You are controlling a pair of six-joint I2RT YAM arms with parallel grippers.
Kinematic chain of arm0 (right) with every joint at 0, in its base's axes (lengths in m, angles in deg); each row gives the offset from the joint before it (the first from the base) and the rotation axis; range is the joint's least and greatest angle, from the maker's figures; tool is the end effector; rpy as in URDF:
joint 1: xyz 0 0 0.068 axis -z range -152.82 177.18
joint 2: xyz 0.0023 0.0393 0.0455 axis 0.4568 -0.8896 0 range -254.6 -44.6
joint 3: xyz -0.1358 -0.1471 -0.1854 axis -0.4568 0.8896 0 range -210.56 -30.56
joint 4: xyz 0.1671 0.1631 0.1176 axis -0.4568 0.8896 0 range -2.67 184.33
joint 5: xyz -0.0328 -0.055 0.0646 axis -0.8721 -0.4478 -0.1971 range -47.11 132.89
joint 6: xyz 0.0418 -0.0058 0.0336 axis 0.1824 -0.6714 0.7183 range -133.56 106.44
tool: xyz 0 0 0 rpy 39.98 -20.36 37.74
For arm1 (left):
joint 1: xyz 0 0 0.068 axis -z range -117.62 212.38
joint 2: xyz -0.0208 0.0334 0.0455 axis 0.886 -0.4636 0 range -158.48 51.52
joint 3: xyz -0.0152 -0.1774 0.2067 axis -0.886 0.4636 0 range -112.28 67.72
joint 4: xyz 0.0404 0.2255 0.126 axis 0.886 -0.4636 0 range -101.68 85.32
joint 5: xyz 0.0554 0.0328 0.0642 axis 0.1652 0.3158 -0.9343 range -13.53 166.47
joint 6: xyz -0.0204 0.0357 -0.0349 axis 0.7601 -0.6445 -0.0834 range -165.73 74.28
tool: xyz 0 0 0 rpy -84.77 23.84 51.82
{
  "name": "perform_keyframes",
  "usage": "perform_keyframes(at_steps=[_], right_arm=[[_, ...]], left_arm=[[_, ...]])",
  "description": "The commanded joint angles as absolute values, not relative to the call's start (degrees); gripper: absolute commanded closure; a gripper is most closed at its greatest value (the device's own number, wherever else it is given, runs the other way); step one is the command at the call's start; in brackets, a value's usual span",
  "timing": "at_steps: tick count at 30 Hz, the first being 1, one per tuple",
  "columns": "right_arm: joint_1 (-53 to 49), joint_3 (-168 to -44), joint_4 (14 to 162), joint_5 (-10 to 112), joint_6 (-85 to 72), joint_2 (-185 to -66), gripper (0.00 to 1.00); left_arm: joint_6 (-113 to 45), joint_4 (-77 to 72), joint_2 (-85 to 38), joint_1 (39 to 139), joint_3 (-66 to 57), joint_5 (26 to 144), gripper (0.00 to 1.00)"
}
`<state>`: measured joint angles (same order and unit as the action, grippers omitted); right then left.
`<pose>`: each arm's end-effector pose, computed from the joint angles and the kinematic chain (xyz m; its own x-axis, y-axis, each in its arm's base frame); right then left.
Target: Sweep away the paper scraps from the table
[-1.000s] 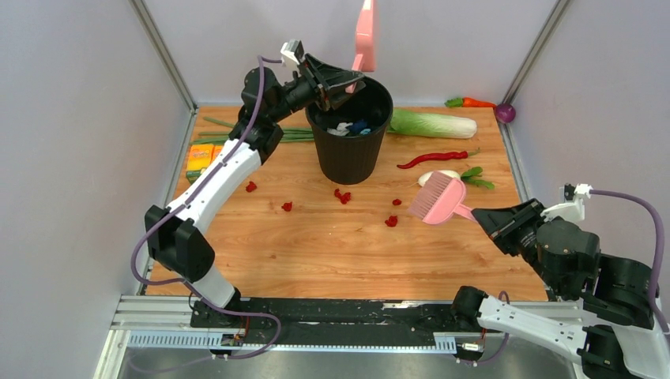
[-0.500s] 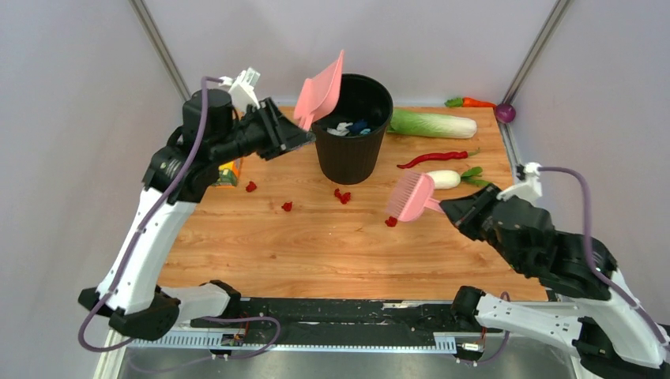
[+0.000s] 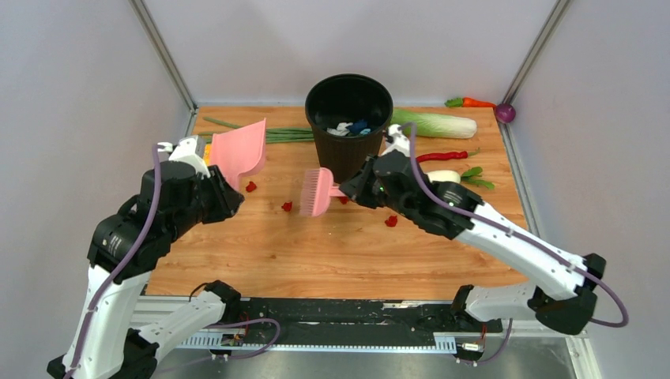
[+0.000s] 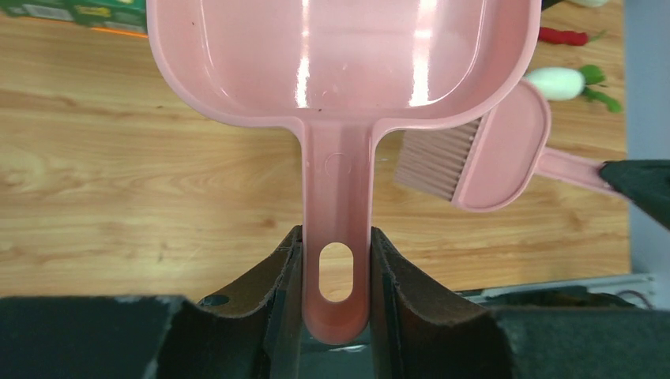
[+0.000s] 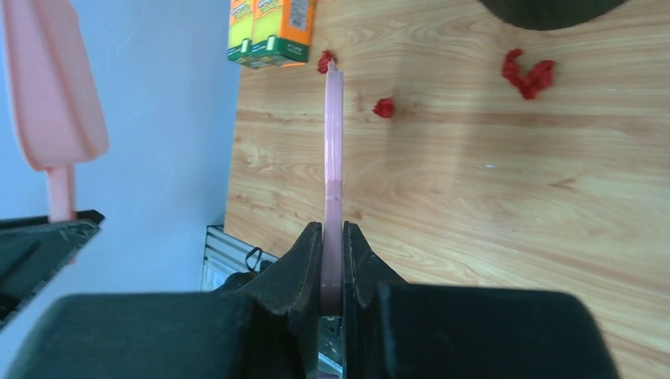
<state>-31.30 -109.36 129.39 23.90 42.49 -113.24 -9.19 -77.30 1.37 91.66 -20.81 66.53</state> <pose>0.1385 0.2035 0.4047 -0.7032 0.3537 -0.6167 -0.1404 0.7813 0.6082 0.0866 -0.0414 0.4540 -0.6071 -0.3318 -0.7220 -0.0050 0.9102 -0.4141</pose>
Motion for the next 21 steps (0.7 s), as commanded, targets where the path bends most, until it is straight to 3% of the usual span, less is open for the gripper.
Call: perform_keyframes(at_steps=[1,21], right_arm=[[-31.53,-115.01,117.31,29.87,40.67,-119.20,1.00],[-27.32,-135.58,105.08,40.69,48.84,-154.36,1.00]], left_arm=[[-13.03,-80.71,5.98,91.82,-17.28,58.89,1.00],[-13.21,-80.18,16.54,91.82,-11.74,57.22,1.00]])
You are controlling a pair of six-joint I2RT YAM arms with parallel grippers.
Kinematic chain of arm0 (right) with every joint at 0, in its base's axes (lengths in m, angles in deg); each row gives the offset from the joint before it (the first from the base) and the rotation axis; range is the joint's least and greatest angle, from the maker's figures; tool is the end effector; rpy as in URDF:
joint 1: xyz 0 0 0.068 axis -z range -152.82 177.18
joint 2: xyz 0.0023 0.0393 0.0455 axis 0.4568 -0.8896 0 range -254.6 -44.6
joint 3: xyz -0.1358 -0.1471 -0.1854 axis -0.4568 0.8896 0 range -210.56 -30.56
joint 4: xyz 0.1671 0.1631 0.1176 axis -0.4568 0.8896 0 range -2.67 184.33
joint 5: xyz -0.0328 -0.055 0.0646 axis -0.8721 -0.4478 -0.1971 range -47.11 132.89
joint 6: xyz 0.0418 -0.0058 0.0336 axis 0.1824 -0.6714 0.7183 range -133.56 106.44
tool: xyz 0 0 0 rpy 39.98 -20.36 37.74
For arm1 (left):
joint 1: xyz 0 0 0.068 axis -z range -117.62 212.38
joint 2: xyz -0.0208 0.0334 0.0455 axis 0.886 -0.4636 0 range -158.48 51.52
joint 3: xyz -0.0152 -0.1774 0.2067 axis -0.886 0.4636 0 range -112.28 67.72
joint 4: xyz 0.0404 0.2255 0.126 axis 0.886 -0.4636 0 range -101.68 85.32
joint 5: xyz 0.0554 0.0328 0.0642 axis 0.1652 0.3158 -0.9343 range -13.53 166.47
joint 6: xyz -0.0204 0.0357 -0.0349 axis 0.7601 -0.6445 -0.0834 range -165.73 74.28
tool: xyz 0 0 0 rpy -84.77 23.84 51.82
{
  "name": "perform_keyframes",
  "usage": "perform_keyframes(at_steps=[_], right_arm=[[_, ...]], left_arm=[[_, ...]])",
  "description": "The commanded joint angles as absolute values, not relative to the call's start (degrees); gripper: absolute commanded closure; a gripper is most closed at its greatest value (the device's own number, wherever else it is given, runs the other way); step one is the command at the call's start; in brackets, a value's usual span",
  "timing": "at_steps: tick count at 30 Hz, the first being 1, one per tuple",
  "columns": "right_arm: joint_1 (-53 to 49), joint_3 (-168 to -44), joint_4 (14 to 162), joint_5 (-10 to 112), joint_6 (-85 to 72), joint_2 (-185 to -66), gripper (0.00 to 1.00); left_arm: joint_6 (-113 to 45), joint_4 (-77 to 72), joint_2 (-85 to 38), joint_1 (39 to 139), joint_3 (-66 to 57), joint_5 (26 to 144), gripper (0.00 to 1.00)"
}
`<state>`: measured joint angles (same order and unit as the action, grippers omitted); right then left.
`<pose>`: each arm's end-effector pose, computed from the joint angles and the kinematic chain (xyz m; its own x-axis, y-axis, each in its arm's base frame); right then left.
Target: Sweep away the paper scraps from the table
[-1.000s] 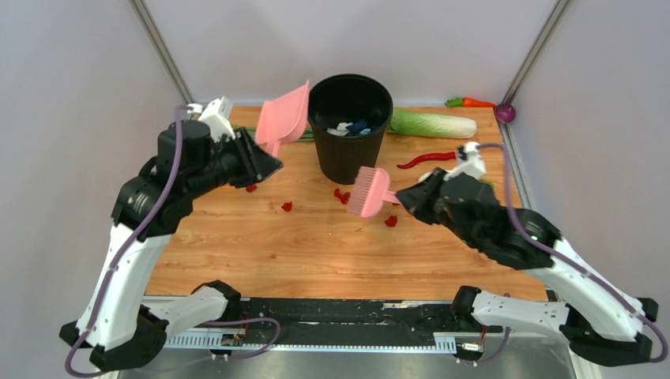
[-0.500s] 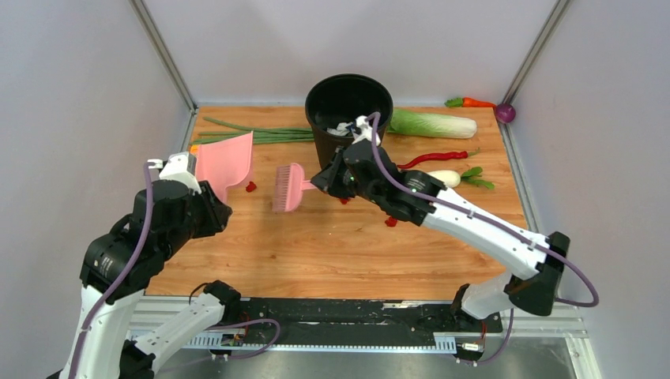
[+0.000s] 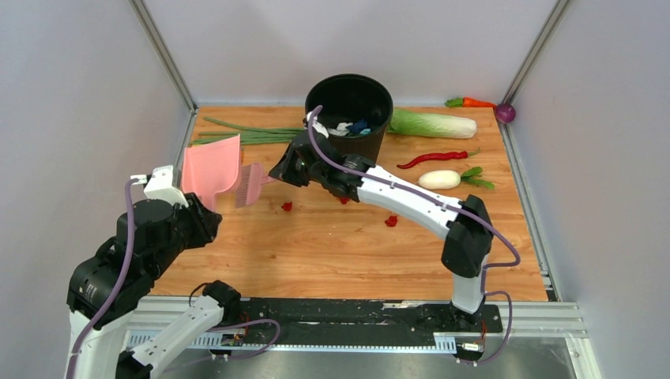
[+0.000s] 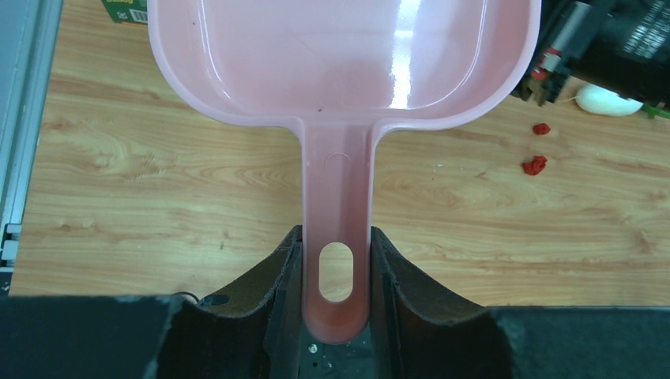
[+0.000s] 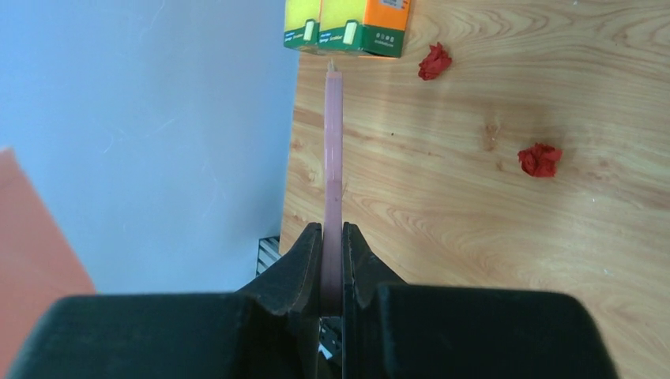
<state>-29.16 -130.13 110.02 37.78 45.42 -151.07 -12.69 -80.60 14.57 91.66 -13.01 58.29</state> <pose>0.2469 0.3649 0.3427 -0.8148 0.3164 -0.4858 -0.1707 0.6699 0.7225 0.0366 -0.0077 0.4277 -0.5168 -0.3040 -0.8003 -0.0565 0.9449 -0.3224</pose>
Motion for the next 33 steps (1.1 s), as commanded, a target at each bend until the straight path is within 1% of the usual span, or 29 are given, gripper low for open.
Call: perform_keyframes(at_steps=[1,8,9,14,18,22,26,30,33], right_arm=[[-26.96,-136.63,104.91,40.60,49.11,-155.85,1.00],[-23.27,-141.55,103.68,41.92,53.85,-164.29,1.00],[-23.01,-142.87,103.59,44.18,54.03,-166.04,1.00],[-22.65,-150.86,103.06,44.82,56.14,-172.90,1.00],[-22.66,-153.69,102.97,44.47,57.45,-176.25,1.00],[-22.83,-152.47,103.15,44.64,57.64,-175.12,1.00],[-24.32,-145.27,103.15,36.14,57.01,-169.15,1.00],[-24.50,-138.15,103.32,36.12,62.28,-165.28,1.00],[-26.08,-134.80,103.15,32.18,63.70,-162.55,1.00]], left_arm=[[-13.21,-80.18,16.98,91.74,-11.04,56.78,1.00],[-13.12,-81.23,18.04,91.82,-9.89,57.48,1.00],[-12.86,-81.50,18.21,91.74,-9.89,57.48,1.00],[-11.71,-82.64,19.35,91.74,-9.18,58.36,1.00],[-11.10,-84.13,20.06,91.82,-9.10,58.36,1.00],[-10.83,-85.98,20.32,91.82,-10.15,57.40,1.00],[-11.36,-86.51,20.41,91.82,-10.15,57.21,1.00],[-12.32,-85.20,18.92,91.74,-9.71,59.58,1.00],[-13.03,-84.23,17.60,91.82,-9.71,60.38,1.00]])
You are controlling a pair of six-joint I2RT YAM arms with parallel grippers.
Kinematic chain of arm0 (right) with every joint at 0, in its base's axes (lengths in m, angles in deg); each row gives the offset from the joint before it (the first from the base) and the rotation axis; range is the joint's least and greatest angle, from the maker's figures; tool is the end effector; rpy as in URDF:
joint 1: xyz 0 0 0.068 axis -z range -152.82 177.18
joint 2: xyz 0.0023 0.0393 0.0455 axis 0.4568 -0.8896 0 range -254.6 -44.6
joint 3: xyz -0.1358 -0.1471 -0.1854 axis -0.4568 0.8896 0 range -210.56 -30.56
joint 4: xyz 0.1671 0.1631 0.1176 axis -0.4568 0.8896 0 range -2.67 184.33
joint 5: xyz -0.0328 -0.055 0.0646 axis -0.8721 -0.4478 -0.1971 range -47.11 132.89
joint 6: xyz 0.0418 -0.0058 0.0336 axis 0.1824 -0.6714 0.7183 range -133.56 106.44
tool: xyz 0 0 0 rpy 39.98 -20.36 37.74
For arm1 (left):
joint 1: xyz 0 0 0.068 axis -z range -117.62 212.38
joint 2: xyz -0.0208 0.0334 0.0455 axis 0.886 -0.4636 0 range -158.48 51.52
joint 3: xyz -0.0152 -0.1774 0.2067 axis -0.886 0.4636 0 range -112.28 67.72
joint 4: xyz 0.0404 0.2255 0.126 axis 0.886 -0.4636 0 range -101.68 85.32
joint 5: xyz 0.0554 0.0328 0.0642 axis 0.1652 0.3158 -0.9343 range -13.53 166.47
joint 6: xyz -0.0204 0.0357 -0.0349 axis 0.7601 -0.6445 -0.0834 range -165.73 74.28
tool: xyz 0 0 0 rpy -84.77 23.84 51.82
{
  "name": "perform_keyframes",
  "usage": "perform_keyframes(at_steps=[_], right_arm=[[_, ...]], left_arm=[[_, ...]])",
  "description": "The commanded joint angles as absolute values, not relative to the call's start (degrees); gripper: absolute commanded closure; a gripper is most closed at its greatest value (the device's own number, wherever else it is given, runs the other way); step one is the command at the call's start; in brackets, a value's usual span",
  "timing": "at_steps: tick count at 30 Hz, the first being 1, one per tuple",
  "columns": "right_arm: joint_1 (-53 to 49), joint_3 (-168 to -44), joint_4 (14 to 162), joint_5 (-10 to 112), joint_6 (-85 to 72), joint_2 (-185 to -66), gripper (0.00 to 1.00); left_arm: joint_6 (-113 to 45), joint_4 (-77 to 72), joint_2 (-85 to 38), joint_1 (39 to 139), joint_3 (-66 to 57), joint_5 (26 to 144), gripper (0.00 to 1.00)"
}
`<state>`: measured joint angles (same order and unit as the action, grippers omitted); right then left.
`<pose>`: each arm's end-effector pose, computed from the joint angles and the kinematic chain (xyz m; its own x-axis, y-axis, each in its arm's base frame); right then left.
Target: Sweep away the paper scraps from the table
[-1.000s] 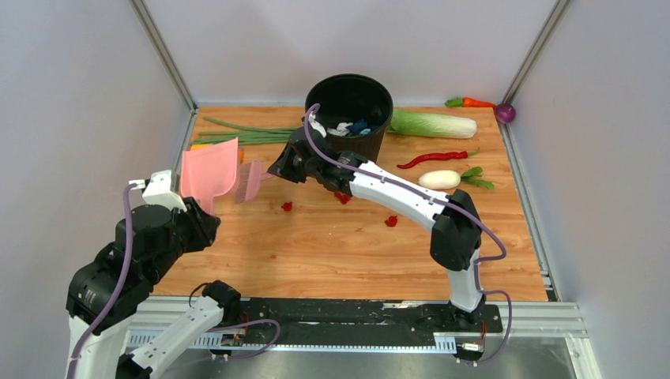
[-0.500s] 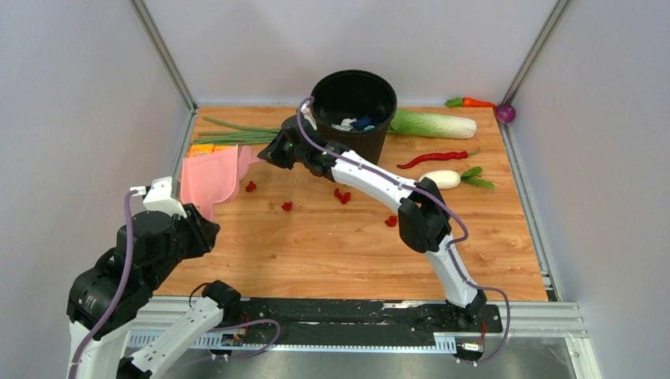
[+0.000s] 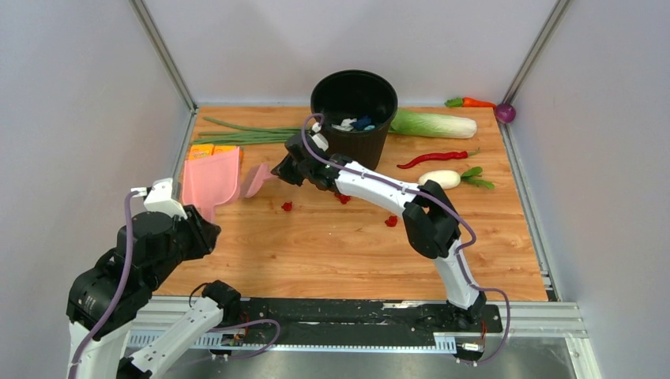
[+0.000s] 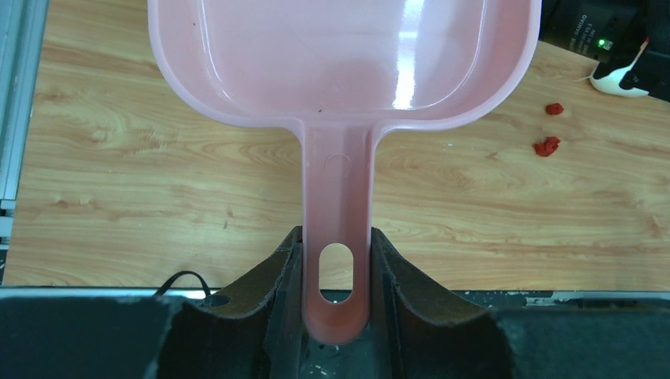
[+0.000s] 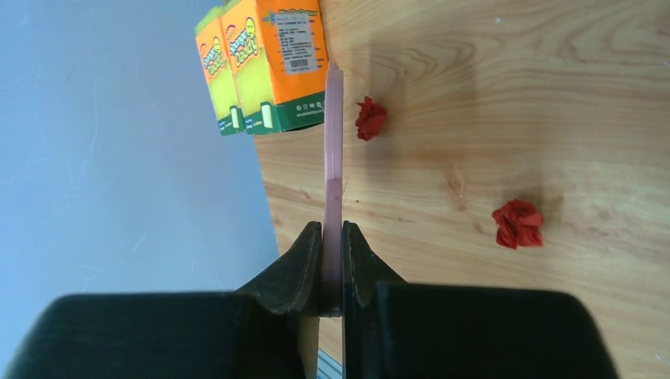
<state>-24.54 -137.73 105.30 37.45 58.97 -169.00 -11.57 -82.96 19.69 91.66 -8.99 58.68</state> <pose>0.3189 0.3986 0.2529 -0.8069 0.5103 -0.2974 0.1203 0.6350 0.7631 0.0202 0.0012 0.4088 -0.5340 -0.3135 -0.7852 -0.0682 0.9417 -0.3295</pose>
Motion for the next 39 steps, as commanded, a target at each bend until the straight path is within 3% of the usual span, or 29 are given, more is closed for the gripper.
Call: perform_keyframes(at_steps=[1,11,26,39], right_arm=[[-26.43,-135.06,102.97,31.55,63.52,-162.55,1.00],[-27.14,-145.43,104.64,27.60,68.25,-170.45,1.00],[-28.28,-136.21,108.33,28.83,68.36,-170.63,1.00],[-28.02,-117.32,111.67,29.44,68.88,-155.35,1.00]], left_arm=[[-13.20,-83.62,17.42,91.82,-9.71,60.73,1.00],[-13.12,-81.67,16.54,91.82,-8.92,63.37,1.00],[-8.72,-86.51,19.62,91.82,-10.76,63.37,1.00],[-8.64,-86.60,20.67,91.74,-10.42,63.28,1.00]])
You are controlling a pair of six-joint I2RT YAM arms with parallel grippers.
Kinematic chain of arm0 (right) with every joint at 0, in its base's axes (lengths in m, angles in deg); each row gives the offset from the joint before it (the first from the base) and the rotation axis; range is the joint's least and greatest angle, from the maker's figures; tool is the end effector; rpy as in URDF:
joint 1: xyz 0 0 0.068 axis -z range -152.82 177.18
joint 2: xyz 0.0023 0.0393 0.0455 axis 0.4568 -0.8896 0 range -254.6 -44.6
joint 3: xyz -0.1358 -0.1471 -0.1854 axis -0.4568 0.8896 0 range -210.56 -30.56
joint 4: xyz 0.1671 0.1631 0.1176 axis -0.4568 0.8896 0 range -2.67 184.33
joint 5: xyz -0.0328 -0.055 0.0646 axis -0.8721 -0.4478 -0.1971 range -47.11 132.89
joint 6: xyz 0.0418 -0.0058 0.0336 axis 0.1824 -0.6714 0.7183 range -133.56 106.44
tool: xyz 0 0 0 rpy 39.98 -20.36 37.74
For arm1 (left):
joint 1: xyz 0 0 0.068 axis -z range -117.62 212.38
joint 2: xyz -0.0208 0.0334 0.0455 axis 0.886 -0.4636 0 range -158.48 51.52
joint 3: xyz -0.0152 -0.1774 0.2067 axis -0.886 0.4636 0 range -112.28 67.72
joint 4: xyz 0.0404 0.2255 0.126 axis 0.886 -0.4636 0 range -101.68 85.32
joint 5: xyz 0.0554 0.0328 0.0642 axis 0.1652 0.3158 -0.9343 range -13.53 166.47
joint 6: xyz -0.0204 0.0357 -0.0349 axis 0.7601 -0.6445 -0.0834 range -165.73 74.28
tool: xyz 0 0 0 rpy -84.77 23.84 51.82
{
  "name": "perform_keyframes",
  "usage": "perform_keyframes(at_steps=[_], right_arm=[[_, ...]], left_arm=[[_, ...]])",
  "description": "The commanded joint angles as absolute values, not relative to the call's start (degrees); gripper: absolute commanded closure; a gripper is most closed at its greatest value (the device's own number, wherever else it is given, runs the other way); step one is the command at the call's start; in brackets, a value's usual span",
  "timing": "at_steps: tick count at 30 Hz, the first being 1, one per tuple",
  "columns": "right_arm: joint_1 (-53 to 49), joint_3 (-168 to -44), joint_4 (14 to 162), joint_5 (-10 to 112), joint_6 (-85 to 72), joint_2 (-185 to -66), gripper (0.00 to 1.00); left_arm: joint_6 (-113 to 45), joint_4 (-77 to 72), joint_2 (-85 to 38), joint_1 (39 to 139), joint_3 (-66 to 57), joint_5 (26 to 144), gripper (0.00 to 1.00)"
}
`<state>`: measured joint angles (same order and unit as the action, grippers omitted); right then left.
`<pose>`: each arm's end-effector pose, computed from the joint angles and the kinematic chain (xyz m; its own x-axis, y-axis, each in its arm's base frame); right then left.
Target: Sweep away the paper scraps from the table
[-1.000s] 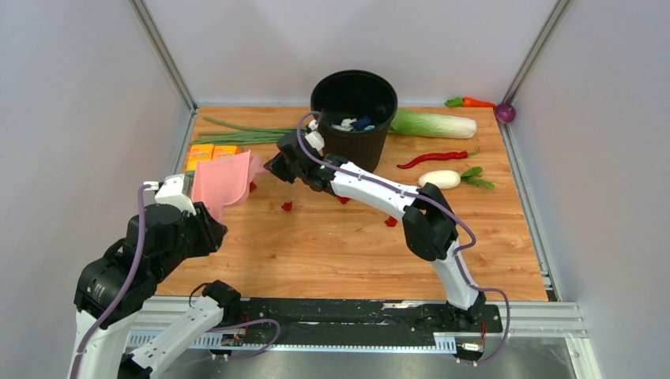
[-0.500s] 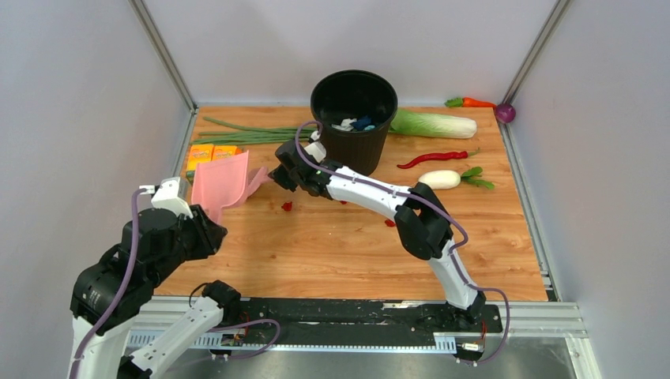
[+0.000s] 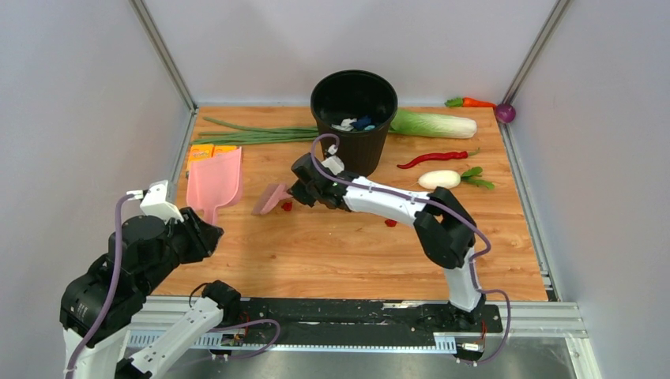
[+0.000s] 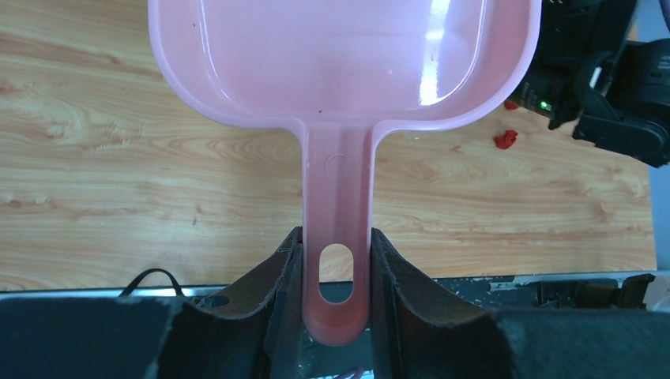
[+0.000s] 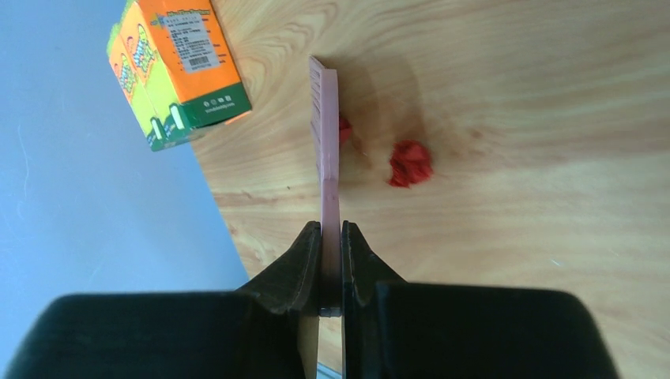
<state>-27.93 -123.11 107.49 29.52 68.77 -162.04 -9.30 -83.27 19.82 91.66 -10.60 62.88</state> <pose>0.2734 0.3775 0.2222 -0.7524 0.6067 -0.2564 0.3071 0.6675 0.6783 0.0147 0.0014 0.4140 -0.5508 -0.3528 -0.7564 -0.0315 0.9144 -0.4036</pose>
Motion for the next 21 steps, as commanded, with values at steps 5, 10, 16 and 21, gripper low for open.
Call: perform_keyframes(at_steps=[5,10,16,21], right_arm=[[-27.40,-108.44,114.66,28.91,68.44,-146.04,1.00],[-27.05,-98.86,116.76,28.65,67.92,-137.43,1.00],[-26.96,-90.33,122.73,27.68,67.04,-126.79,1.00],[-26.70,-84.88,128.01,26.01,66.95,-117.12,1.00]], left_arm=[[-9.42,-85.98,20.67,91.82,-9.89,63.72,1.00],[-9.51,-84.93,20.85,91.82,-7.08,66.26,1.00],[-9.43,-83.52,20.94,91.74,-3.39,70.57,1.00],[-10.30,-82.99,20.85,91.74,-1.10,72.16,1.00]])
